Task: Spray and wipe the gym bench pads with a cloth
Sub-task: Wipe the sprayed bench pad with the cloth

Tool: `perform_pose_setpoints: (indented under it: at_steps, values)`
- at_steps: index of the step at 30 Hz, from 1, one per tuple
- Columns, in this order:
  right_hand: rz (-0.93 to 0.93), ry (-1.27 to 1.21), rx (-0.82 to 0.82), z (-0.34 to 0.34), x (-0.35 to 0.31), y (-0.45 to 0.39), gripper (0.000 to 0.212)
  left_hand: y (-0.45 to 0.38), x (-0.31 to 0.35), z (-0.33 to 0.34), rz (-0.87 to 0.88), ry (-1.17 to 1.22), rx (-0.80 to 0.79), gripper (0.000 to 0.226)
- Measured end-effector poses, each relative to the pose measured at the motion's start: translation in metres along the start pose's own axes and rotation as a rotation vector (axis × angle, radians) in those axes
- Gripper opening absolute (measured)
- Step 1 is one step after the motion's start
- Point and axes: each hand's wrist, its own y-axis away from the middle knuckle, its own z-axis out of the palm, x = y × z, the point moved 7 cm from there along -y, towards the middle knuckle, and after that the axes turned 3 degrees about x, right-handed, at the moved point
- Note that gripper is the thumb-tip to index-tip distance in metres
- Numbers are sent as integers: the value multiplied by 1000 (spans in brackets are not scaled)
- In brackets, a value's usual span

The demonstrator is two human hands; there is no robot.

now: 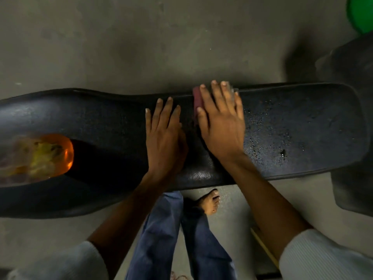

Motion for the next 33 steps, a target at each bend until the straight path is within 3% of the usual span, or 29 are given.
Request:
perform_pose_setpoints:
  at_steps: [5,9,12,18,20,25,30,33]
  values:
    - [262,53,-30,-15,30,39,60,-14,25,12,121,75,-77,50]
    - [155,39,-98,-5,4,32,59,-18,24,13,149,67,-121,50]
    - [109,57,-72,-7,20,4,59,-18,25,11,186,57,-131,51]
    - [496,41,32,-28,79,47,59,-16,43,26,271,-67,-181,60]
    - [477,29,12,-26,65,57,59,-16,42,27,249,-60,-164,60]
    - [228,25,-13,-21,68,22,56,-26,70,33,293,32,-130,58]
    - [442,28,48,-39,131,26,55,-27,98,53,416,87,-196,56]
    - [536,16,57,-43,130,56,57,-26,99,55,403,82,-194,55]
